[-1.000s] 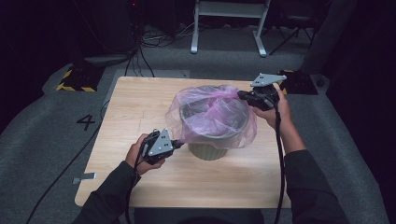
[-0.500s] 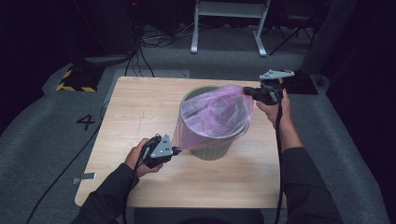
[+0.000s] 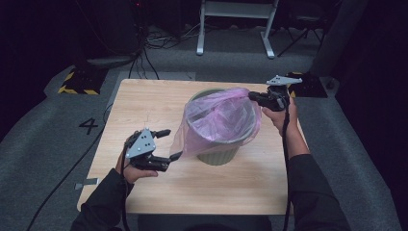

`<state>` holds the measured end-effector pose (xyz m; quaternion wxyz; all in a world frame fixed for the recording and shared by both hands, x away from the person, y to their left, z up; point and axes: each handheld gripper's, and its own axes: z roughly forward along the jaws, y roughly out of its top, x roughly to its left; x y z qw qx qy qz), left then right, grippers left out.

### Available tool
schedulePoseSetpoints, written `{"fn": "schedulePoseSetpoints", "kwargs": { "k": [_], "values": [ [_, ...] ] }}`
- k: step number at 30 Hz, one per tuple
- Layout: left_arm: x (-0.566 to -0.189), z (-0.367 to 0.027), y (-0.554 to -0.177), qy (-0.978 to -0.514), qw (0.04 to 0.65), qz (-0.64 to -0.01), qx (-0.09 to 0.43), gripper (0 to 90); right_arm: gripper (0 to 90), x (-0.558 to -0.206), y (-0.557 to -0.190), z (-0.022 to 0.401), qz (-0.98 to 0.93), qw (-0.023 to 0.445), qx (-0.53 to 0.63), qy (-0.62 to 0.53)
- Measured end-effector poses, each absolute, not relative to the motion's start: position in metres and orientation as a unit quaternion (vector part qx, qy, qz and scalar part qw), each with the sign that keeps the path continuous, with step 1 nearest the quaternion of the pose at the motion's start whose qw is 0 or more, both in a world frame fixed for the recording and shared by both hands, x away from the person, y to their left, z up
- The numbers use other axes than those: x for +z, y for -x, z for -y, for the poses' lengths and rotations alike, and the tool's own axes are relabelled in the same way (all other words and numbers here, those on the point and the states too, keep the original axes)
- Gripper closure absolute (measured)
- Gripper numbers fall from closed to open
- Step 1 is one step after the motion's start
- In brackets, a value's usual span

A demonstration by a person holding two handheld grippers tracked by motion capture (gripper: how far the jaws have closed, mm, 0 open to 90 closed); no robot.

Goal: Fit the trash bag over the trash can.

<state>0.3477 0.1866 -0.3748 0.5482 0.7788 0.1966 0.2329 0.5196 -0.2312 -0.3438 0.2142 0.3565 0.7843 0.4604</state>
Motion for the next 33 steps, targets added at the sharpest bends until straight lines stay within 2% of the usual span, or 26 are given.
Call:
{"fn": "schedulePoseSetpoints", "kwargs": {
  "k": [5, 7, 10, 13, 15, 20, 23, 28, 33],
  "values": [
    [-0.351, -0.184, -0.375, -0.766, 0.560, -0.215, 0.233, 22.3, 86.1, -0.338, -0.516, 0.230, -0.784, 0.219, 0.465, -0.347],
    [-0.346, -0.178, -0.391, -0.769, 0.548, -0.224, 0.242, 26.2, 85.9, -0.337, -0.516, 0.230, -0.785, 0.221, 0.466, -0.343],
    [-0.344, -0.173, -0.411, -0.771, 0.551, -0.232, 0.219, 36.1, 85.6, -0.336, -0.516, 0.228, -0.786, 0.219, 0.472, -0.335],
    [-0.344, -0.167, -0.425, -0.779, 0.542, -0.234, 0.213, 42.2, 85.7, -0.335, -0.517, 0.226, -0.787, 0.220, 0.473, -0.328],
    [-0.345, -0.164, -0.431, -0.779, 0.534, -0.238, 0.226, 48.8, 86.3, -0.334, -0.517, 0.224, -0.788, 0.220, 0.474, -0.327],
    [-0.349, -0.163, -0.443, -0.784, 0.519, -0.237, 0.244, 79.7, 87.0, -0.334, -0.518, 0.218, -0.795, 0.227, 0.467, -0.314],
    [-0.350, -0.167, -0.449, -0.775, 0.533, -0.243, 0.235, 89.6, 87.2, -0.336, -0.520, 0.218, -0.794, 0.224, 0.470, -0.314],
    [-0.357, -0.170, -0.468, -0.765, 0.537, -0.278, 0.224, 90.0, 87.2, -0.339, -0.528, 0.220, -0.788, 0.210, 0.475, -0.330],
    [-0.368, -0.166, -0.481, -0.767, 0.536, -0.284, 0.210, 90.0, 87.2, -0.344, -0.536, 0.219, -0.789, 0.203, 0.463, -0.350]
  ]
}}
